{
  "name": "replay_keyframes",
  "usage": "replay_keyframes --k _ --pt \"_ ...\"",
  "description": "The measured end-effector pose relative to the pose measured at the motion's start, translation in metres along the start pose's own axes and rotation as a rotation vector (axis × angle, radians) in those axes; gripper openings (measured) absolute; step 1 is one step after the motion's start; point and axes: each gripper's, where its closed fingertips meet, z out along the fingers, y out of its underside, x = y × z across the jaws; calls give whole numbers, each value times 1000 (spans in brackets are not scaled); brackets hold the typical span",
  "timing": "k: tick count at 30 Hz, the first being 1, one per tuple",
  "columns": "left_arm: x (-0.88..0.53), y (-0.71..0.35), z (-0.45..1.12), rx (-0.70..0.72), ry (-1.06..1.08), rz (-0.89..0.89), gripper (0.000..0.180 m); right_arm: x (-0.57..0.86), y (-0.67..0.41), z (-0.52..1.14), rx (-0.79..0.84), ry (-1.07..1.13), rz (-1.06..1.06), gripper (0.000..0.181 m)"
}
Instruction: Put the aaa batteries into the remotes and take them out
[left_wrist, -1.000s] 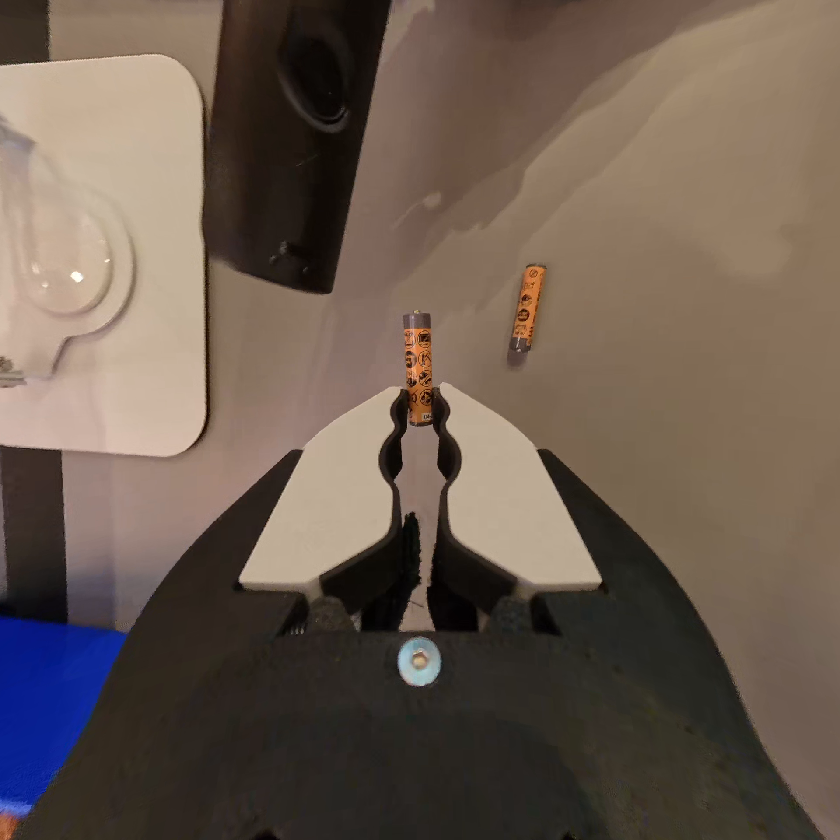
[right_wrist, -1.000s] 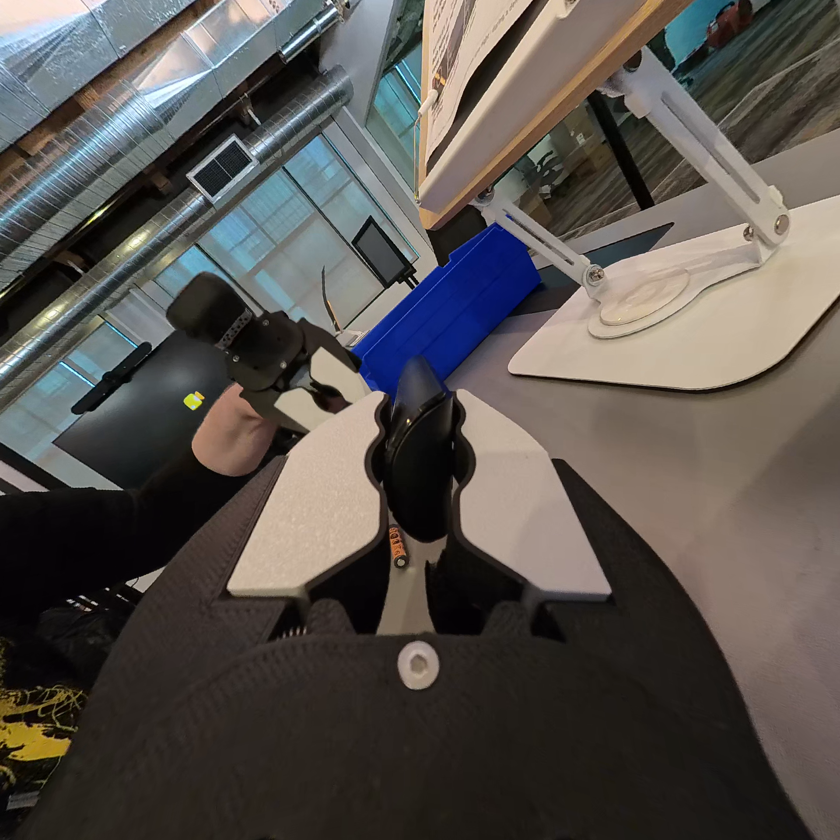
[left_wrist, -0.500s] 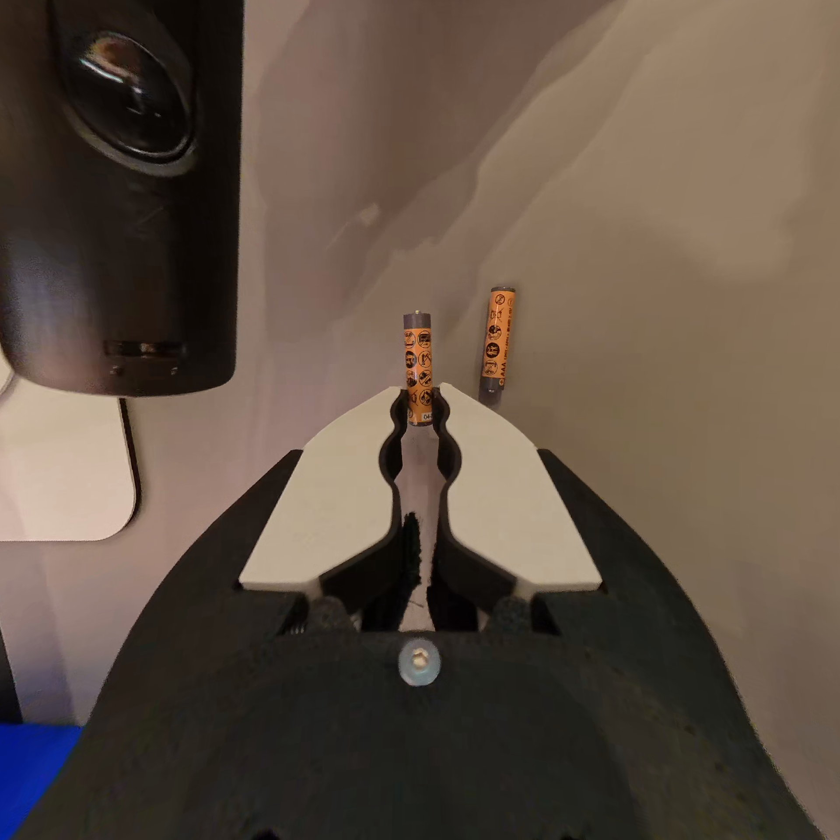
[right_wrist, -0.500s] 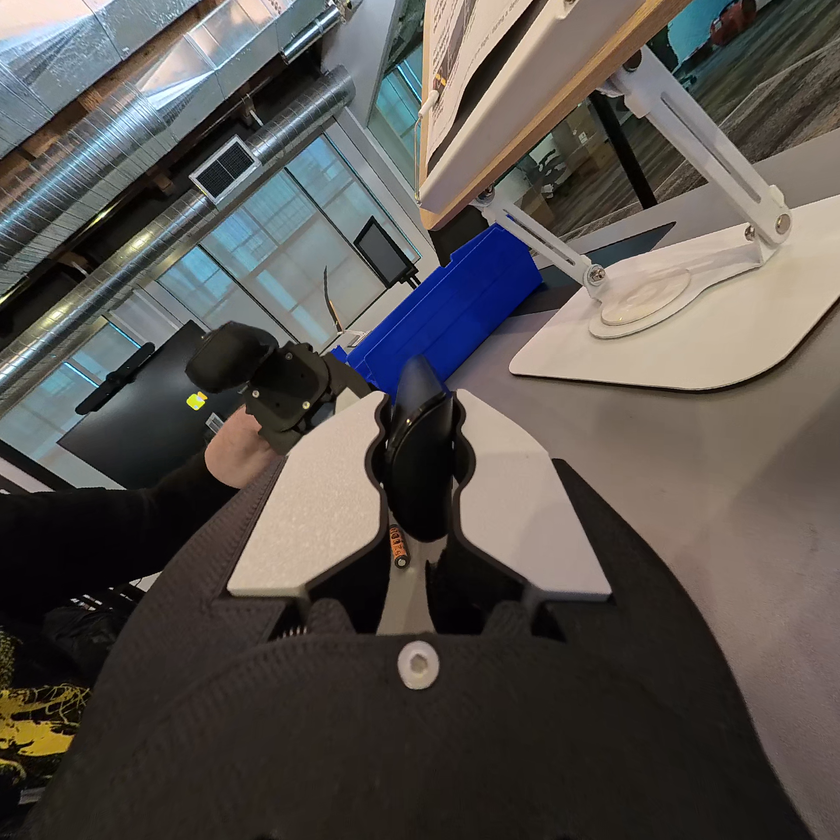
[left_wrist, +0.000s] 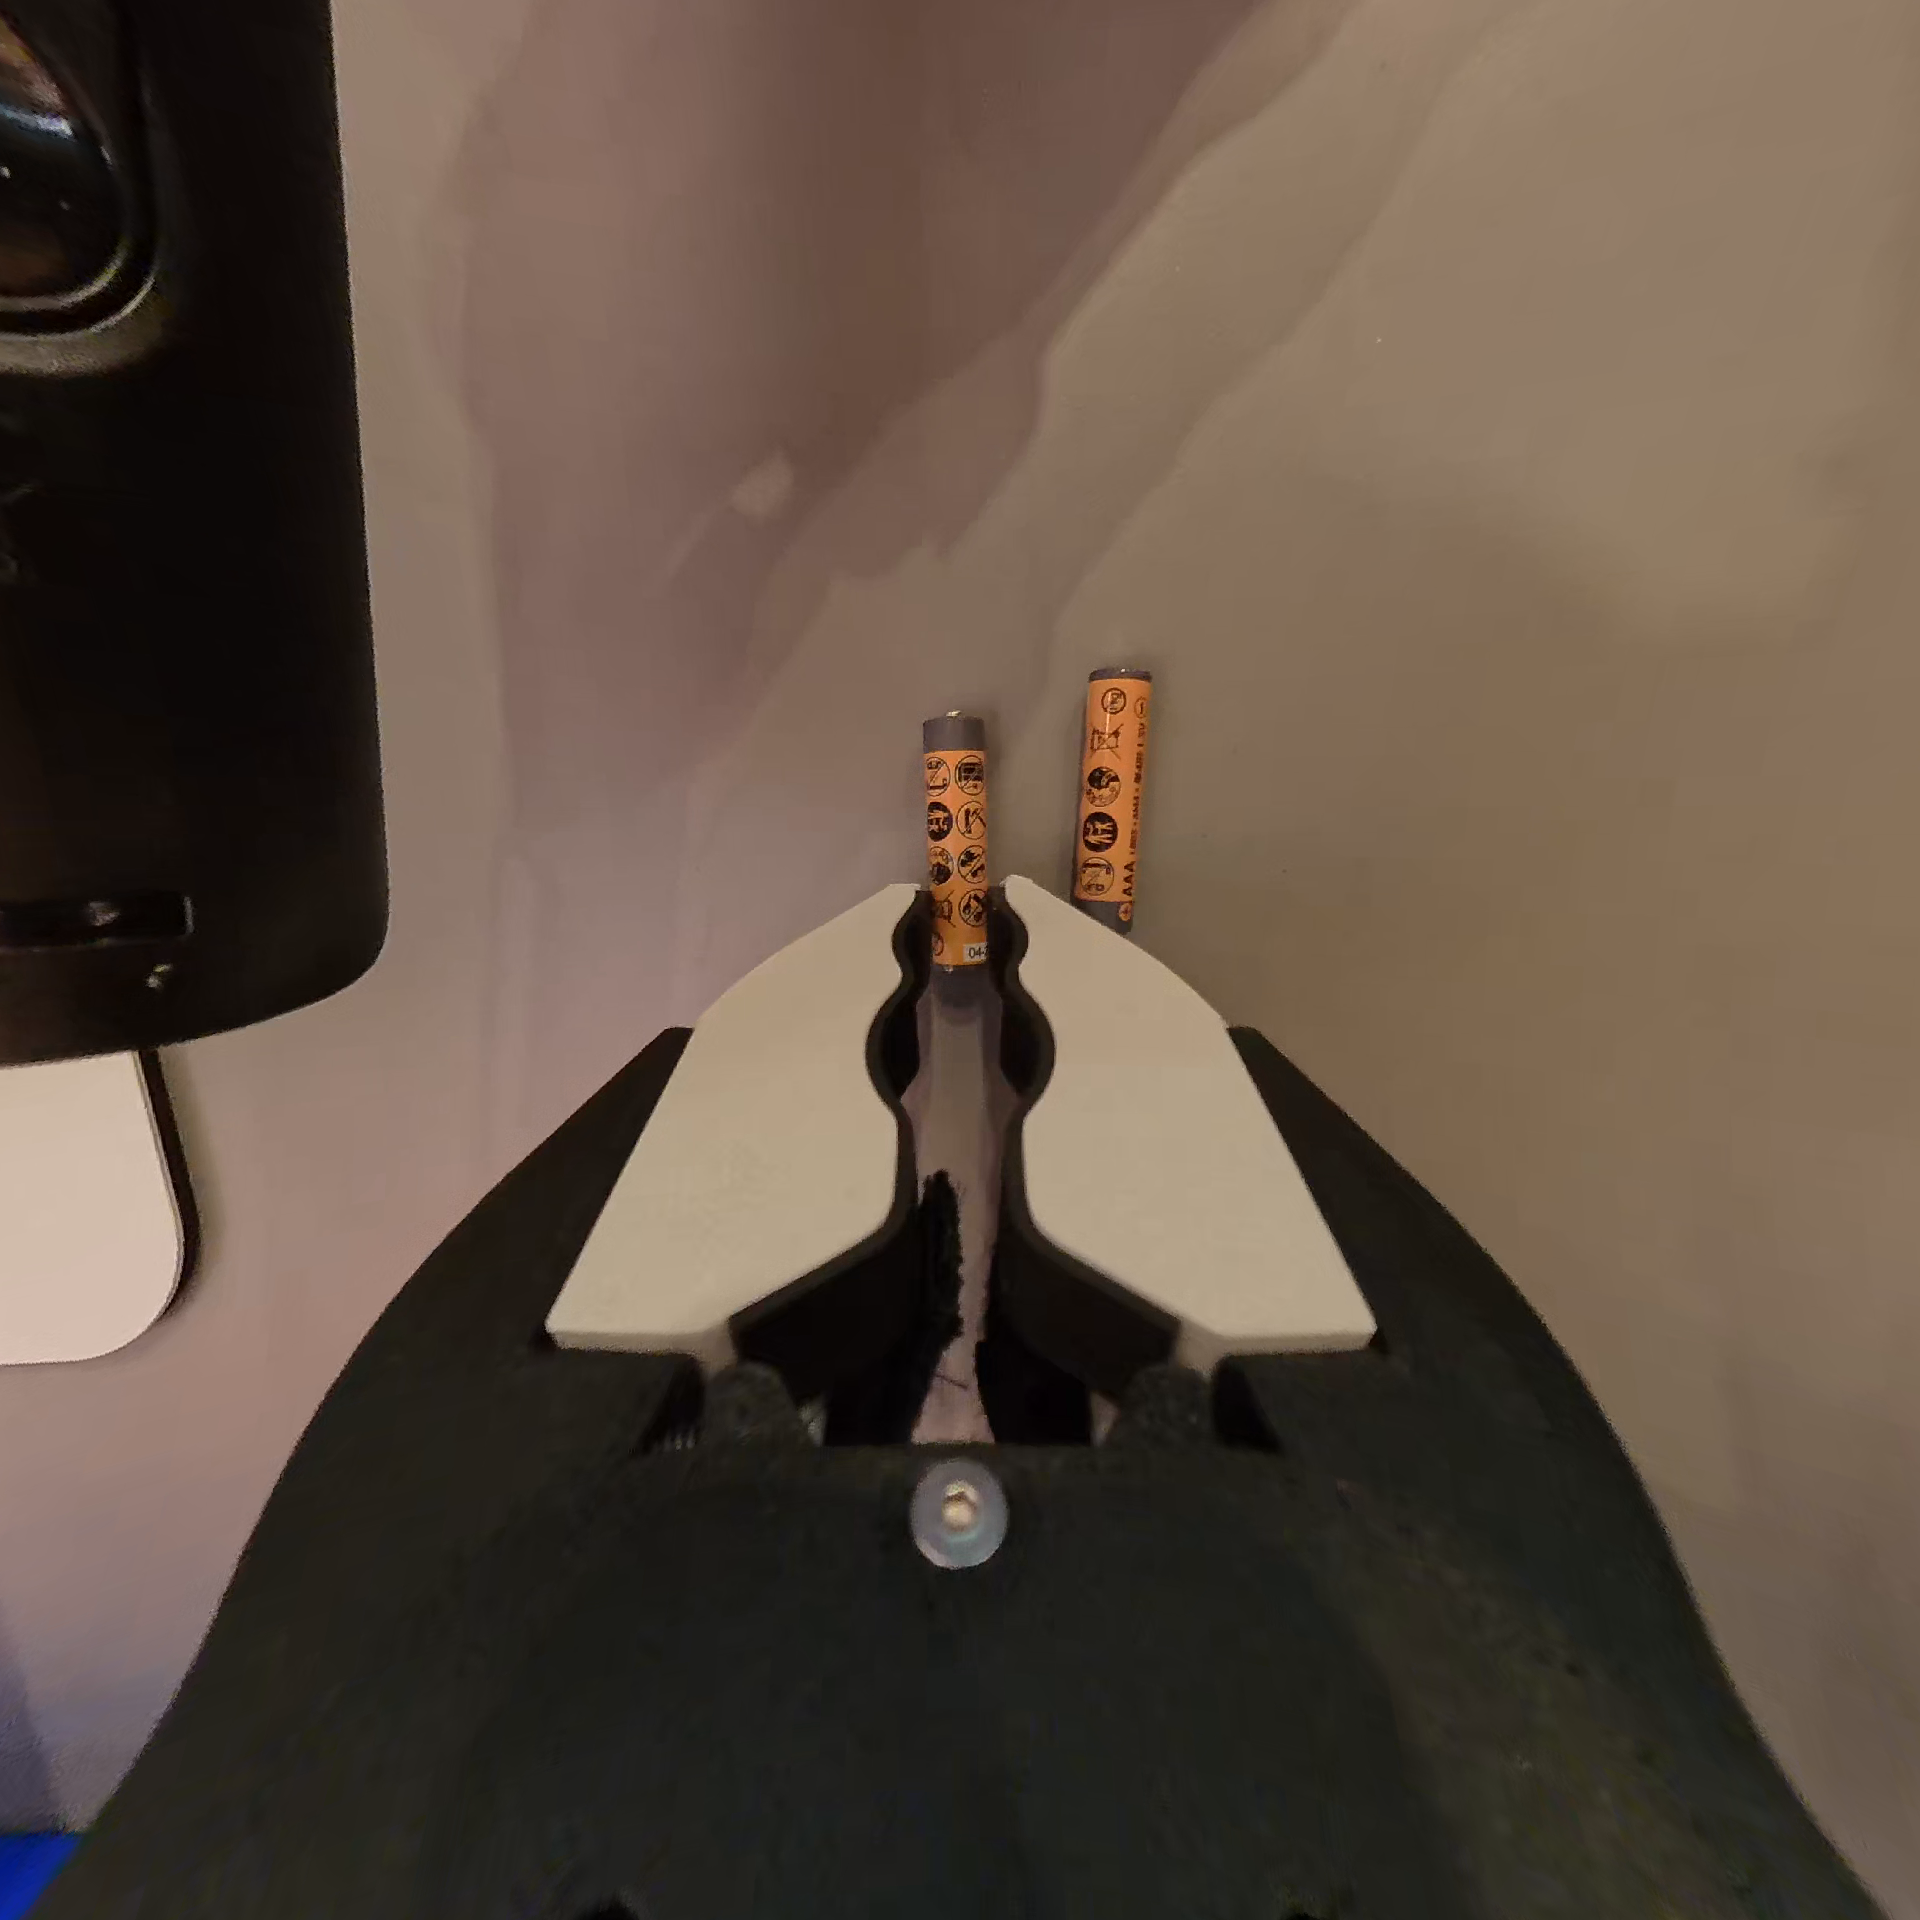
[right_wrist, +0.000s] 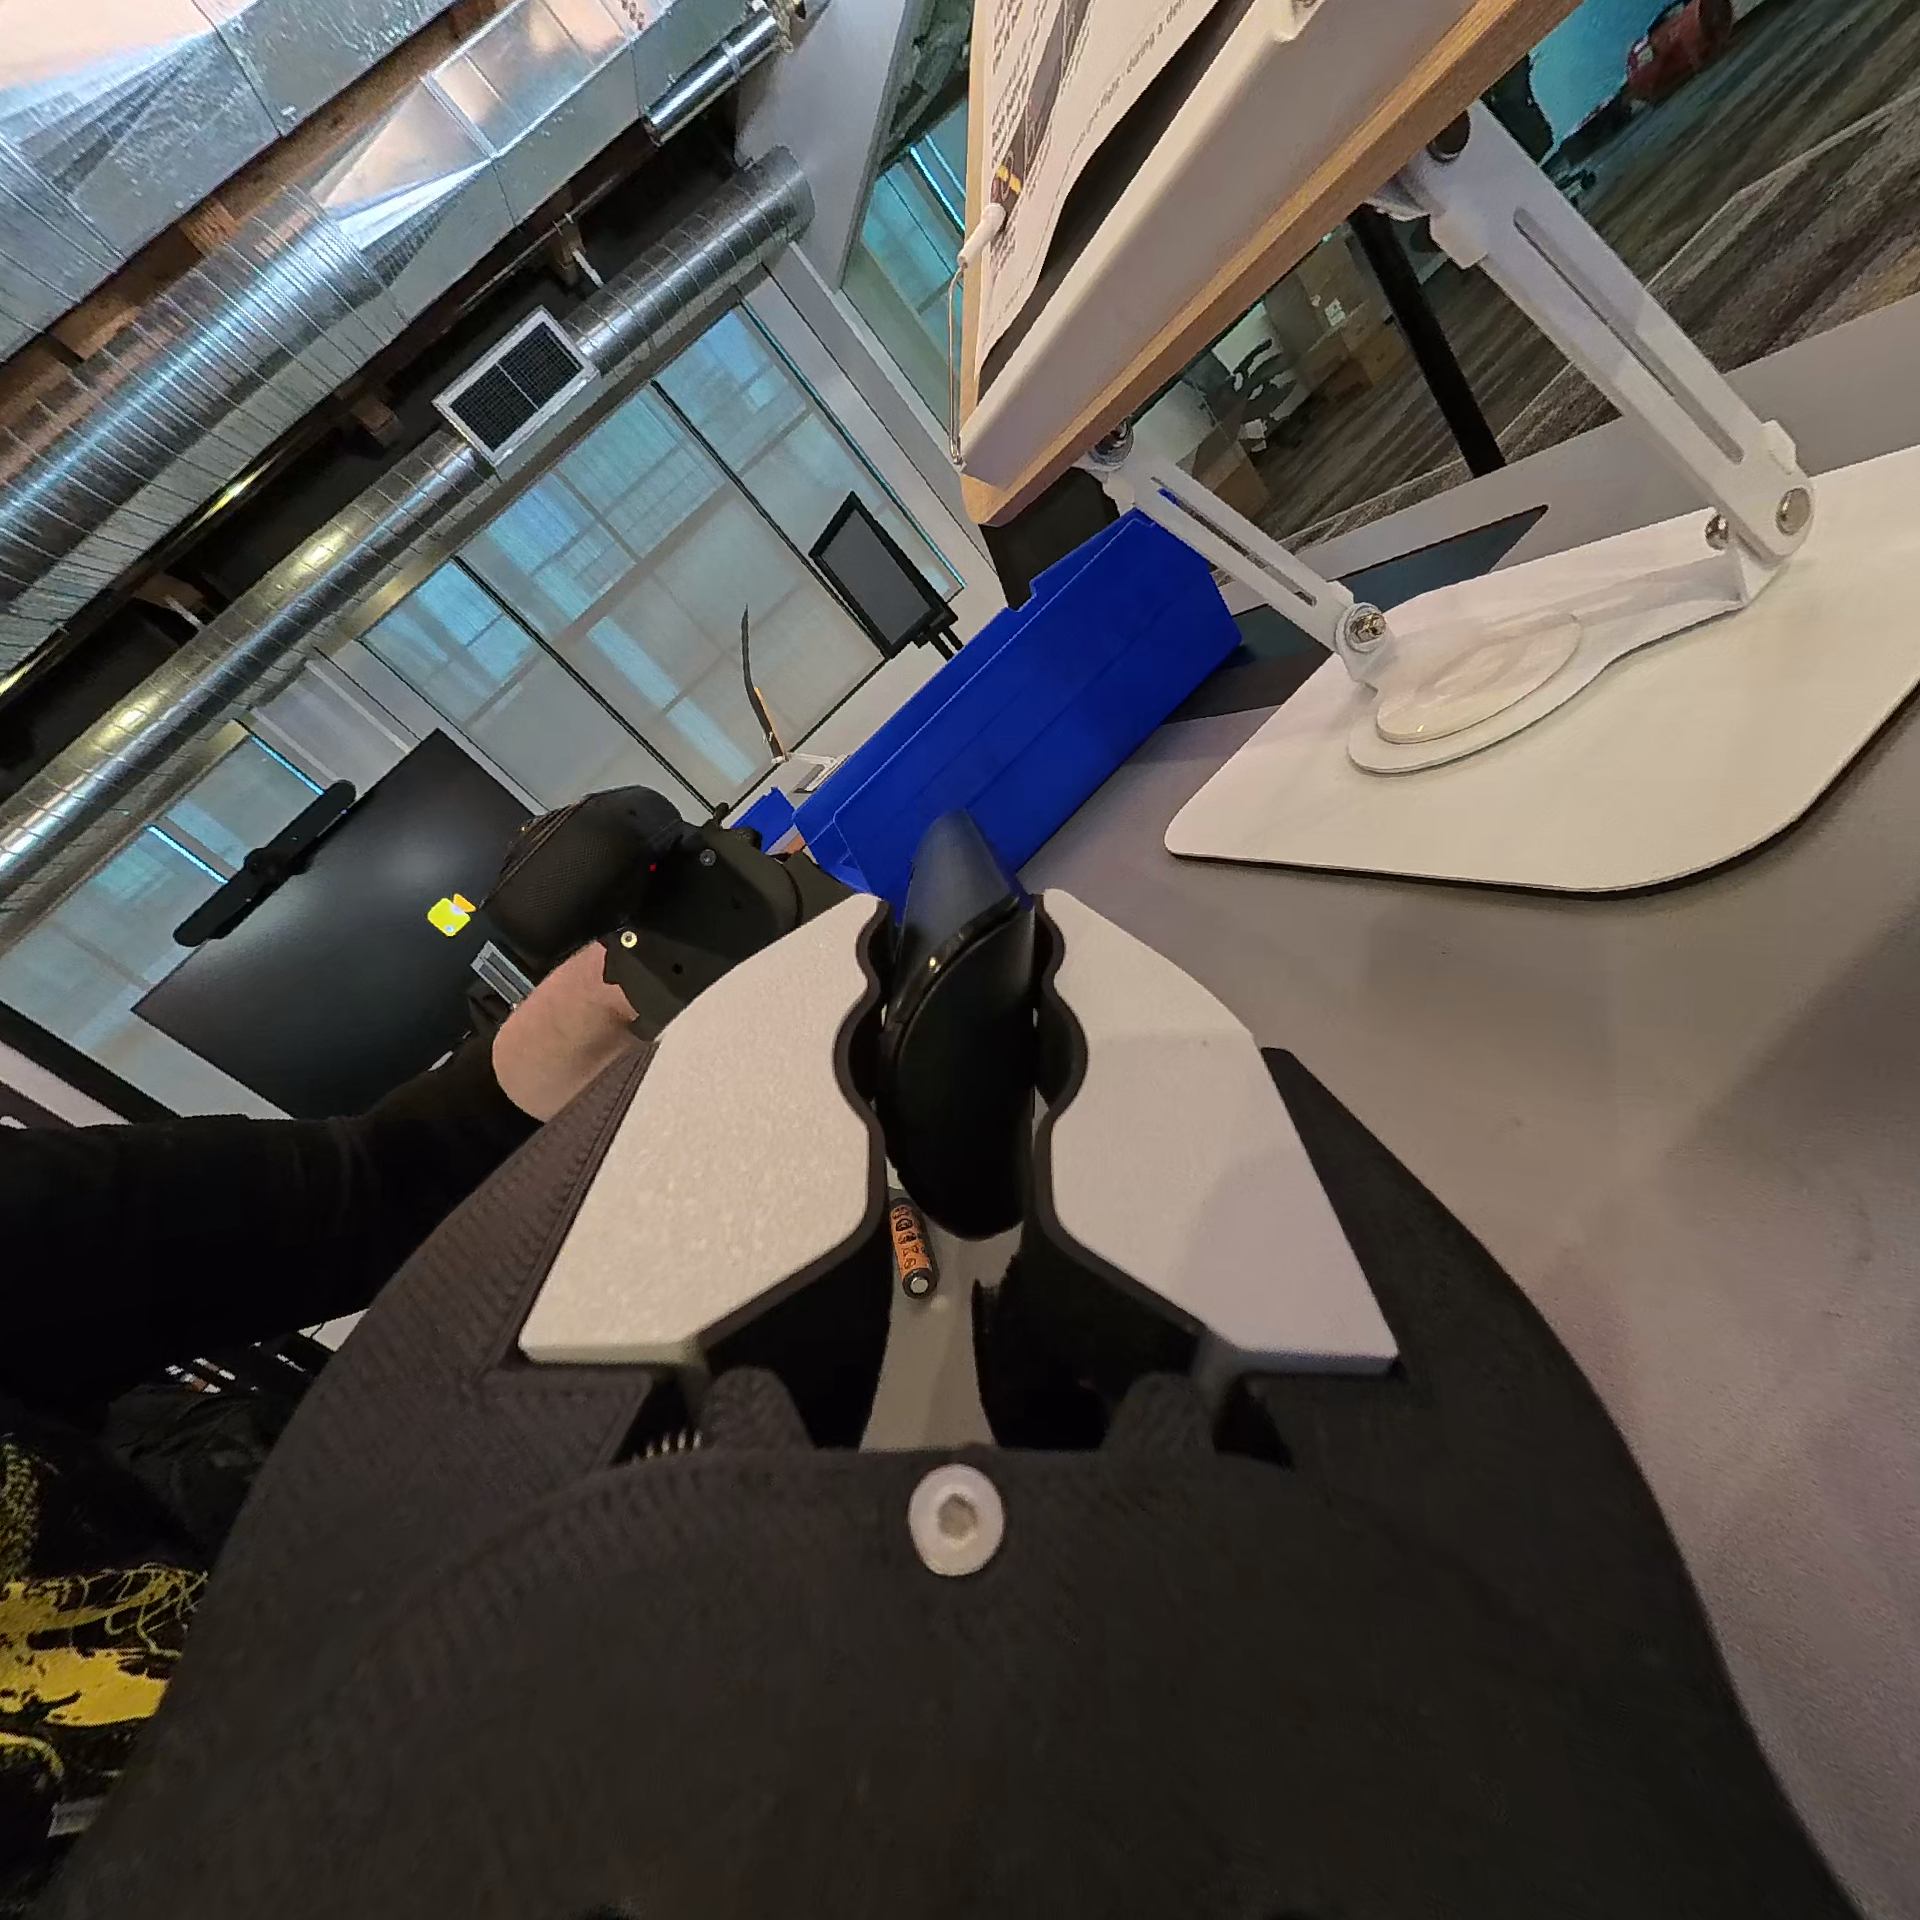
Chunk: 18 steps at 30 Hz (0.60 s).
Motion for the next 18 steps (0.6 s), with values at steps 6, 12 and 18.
replay_keyframes --k 6,12,18 --pt "4 -3 1 25 38 -3 11 0 0 0 -3 0 -3 24" --pt "5 -5 1 32 64 -12 11 0 0 0 -3 0 -3 24" --pt "8 -5 1 54 101 -28 11 0 0 0 -3 -1 -2 24"
